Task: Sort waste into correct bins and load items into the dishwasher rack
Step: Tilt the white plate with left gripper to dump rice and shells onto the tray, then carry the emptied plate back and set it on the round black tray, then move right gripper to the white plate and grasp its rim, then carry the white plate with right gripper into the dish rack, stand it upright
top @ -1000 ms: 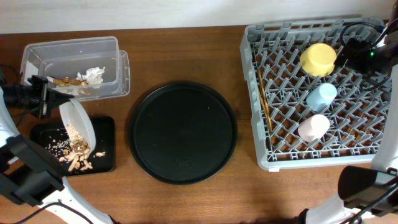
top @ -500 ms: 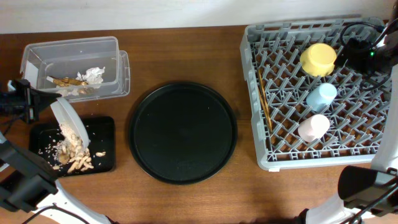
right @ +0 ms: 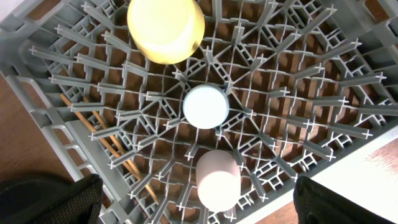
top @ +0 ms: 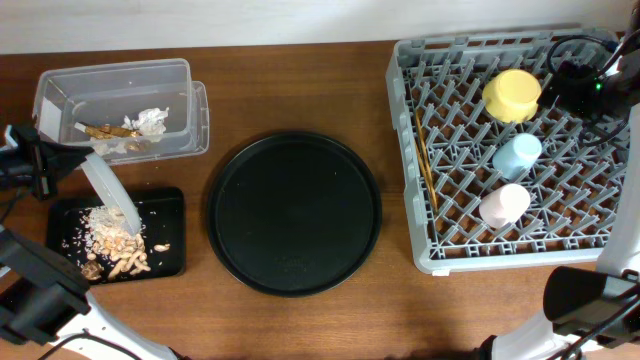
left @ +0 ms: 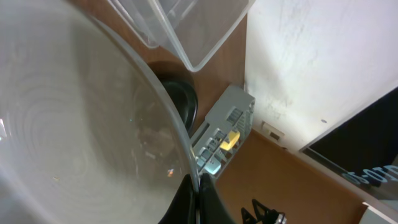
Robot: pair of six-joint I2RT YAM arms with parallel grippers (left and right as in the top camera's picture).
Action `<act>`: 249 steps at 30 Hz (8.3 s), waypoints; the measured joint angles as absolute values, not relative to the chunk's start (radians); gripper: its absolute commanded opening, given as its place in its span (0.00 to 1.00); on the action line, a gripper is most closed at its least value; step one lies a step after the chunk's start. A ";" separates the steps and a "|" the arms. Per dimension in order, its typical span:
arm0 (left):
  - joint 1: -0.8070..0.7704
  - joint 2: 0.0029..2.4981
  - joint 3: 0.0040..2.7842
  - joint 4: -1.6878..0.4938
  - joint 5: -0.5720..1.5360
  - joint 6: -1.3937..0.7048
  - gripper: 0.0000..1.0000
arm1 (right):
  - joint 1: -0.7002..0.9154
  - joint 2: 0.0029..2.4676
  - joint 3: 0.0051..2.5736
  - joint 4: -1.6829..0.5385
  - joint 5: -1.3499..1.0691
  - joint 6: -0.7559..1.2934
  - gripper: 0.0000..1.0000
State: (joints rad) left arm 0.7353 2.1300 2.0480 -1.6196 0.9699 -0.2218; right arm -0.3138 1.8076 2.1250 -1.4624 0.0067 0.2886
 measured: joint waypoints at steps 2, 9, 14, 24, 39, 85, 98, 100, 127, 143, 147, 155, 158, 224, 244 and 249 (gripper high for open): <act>0.736 2.130 2.048 -1.619 0.971 -0.216 0.00 | -0.314 1.808 2.125 -1.462 0.007 0.289 0.98; 0.743 2.124 2.035 -1.618 0.977 -0.210 0.00 | -0.314 1.808 2.125 -1.462 0.007 0.289 0.98; 0.745 2.120 2.019 -1.648 0.969 -0.193 0.00 | -0.314 1.808 2.125 -1.462 0.007 0.289 0.98; 0.749 2.113 1.980 -1.606 0.973 -0.171 0.00 | -0.314 1.808 2.125 -1.462 0.007 0.289 0.98; 0.749 2.108 1.974 -1.687 0.946 -0.096 0.00 | -0.314 1.810 2.125 -1.462 0.007 0.288 0.98; -0.609 2.139 1.974 -1.311 -0.012 -0.566 0.00 | -0.314 1.810 2.125 -1.462 0.007 0.288 0.98; -0.609 2.228 1.974 -1.369 -0.003 -0.591 0.45 | -0.314 1.810 2.125 -1.462 0.007 0.288 0.98; -0.609 2.228 1.974 -1.369 0.000 -0.591 0.45 | -0.314 1.810 2.125 -1.462 0.007 0.289 0.98; 0.175 1.837 2.104 -1.501 -0.229 -0.584 0.99 | 0.092 1.845 2.031 -1.420 -0.333 0.209 0.94; 0.226 1.837 2.104 -1.501 -0.237 -0.584 0.99 | 0.597 2.078 1.711 -0.986 -0.125 0.510 0.57; 0.226 1.837 2.104 -1.501 -0.237 -0.584 0.99 | 0.633 2.150 1.707 -0.989 -0.061 0.551 0.57; 0.226 1.837 2.104 -1.501 -0.237 -0.584 0.99 | 0.636 2.218 1.703 -0.999 -0.014 0.573 0.42; 0.226 1.837 2.104 -1.501 -0.237 -0.584 0.99 | 0.636 2.223 1.703 -1.002 -0.010 0.580 0.24; 0.226 1.837 2.104 -1.501 -0.237 -0.584 0.99 | 0.226 2.165 2.172 -1.254 0.773 0.390 0.98; 0.226 1.837 2.104 -1.501 -0.237 -0.584 0.99 | 0.297 1.615 2.071 -1.689 0.220 0.396 0.98; 0.226 1.837 2.104 -1.501 -0.237 -0.584 0.99 | 0.411 1.377 1.861 -1.688 0.196 0.398 0.98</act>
